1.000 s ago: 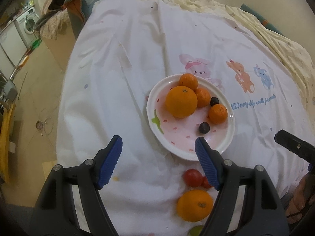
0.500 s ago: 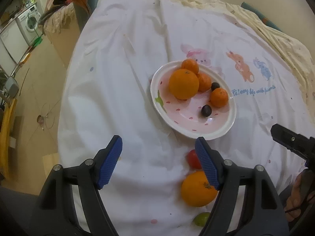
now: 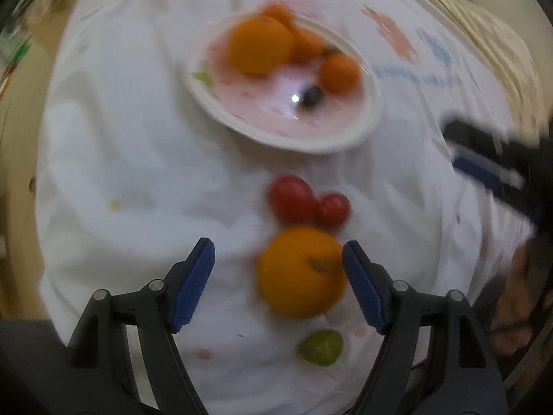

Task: Organize fruits
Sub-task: 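Close the left tool on the large orange, then grasp a red cherry tomato with the right tool while the left tool holds the orange, then carry the orange and tomato onto the pink plate and open both tools, then withdraw both tools toward the last tomato and the green lime, then grasp the last red tomato with the right tool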

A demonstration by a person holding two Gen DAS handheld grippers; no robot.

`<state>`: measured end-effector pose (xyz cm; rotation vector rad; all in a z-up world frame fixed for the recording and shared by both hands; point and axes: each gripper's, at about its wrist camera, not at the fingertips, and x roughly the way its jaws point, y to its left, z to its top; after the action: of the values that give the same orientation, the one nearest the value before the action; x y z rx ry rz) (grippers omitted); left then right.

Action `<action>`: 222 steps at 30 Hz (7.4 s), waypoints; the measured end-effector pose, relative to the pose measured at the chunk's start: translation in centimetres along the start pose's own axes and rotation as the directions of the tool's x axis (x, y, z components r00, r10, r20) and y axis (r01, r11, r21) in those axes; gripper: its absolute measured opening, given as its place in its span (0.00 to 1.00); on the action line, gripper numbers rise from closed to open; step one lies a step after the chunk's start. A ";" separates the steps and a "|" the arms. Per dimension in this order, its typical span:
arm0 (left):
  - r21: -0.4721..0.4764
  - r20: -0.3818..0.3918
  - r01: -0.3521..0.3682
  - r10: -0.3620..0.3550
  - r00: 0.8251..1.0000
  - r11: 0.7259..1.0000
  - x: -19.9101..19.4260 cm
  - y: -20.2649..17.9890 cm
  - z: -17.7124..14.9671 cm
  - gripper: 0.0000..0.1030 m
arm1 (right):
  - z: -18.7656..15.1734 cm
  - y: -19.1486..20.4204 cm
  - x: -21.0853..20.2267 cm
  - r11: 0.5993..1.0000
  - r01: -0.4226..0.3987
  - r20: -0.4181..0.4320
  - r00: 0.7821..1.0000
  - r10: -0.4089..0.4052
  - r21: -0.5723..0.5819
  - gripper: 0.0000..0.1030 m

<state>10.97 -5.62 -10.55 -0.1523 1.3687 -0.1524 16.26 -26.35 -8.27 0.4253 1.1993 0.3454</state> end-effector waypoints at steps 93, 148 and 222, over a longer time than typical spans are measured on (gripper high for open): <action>-0.039 0.124 -0.080 0.084 0.989 0.996 -1.4 2.4 11.1 0.53 | 6.8 1.4 4.9 0.979 -0.138 -0.116 0.986 0.121 -0.150 0.32; 0.015 0.120 -0.131 0.128 0.985 0.991 1.2 1.7 11.0 0.89 | 6.4 1.6 5.2 0.983 -0.144 -0.114 0.985 0.131 -0.116 0.78; -0.093 0.194 -0.144 0.160 0.968 0.985 -6.9 3.4 0.6 0.89 | -1.3 5.6 4.3 0.963 -0.095 -0.218 0.975 0.040 -0.250 0.32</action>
<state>10.33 -0.97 -4.48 -0.1239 1.1800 0.0452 16.27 -19.25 -9.42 0.2050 1.3268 0.6120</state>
